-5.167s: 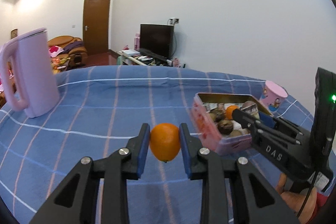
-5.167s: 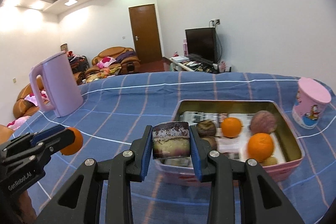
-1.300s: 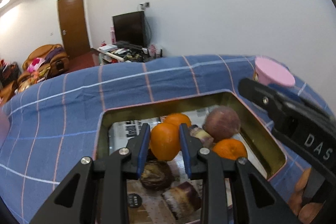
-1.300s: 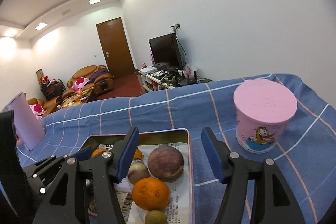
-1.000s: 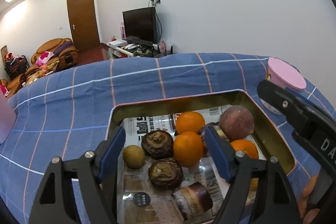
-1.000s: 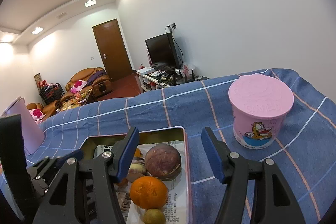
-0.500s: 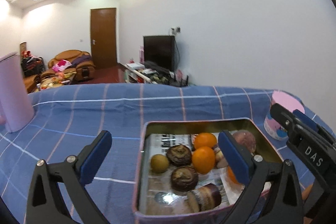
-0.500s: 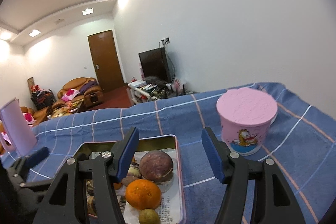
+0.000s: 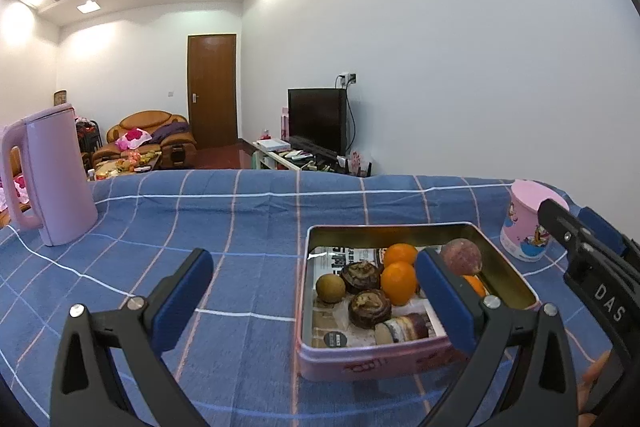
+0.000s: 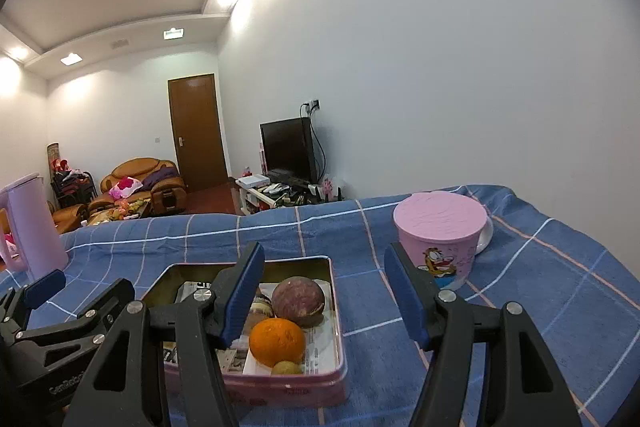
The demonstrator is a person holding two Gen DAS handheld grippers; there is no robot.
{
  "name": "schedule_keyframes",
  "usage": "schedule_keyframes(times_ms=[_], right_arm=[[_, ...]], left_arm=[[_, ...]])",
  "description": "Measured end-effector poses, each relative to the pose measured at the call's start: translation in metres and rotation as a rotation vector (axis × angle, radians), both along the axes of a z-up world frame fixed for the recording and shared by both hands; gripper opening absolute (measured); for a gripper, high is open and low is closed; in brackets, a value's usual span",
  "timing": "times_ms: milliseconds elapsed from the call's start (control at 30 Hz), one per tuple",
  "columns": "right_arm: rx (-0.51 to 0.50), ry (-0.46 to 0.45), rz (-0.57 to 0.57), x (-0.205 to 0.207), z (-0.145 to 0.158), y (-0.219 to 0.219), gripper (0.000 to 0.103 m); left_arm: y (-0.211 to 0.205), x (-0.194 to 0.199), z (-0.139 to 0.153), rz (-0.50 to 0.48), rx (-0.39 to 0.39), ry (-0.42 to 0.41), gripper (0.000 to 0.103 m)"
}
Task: Organize fruits
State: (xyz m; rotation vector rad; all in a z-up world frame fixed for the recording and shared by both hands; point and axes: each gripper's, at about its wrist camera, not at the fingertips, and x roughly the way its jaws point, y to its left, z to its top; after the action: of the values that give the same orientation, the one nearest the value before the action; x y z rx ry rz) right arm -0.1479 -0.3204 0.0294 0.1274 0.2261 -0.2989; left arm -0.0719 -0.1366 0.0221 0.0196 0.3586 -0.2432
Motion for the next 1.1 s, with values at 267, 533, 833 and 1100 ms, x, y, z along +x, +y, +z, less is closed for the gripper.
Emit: schedule_keyframes(times_ms=[267,533,833,1100], right_arm=[[-0.01,-0.02,0.003,-0.019,0.002,0.008,0.065],[-0.01,-0.007,0.022,-0.014,0.001,0.01,0.065],[-0.008,-0.006,0.022,-0.013,-0.001,0.008,0.065],[-0.009,-0.002,0.022,-0.012,-0.002,0.007,0.066]], left_arm=[[0.0,-0.014,0.001,-0.002,0.013,-0.033,0.103],[-0.004,-0.015,0.0,-0.009,0.024,-0.024,0.103],[-0.006,-0.015,-0.001,-0.006,0.028,-0.028,0.103],[-0.005,-0.016,-0.001,-0.004,0.028,-0.028,0.103]])
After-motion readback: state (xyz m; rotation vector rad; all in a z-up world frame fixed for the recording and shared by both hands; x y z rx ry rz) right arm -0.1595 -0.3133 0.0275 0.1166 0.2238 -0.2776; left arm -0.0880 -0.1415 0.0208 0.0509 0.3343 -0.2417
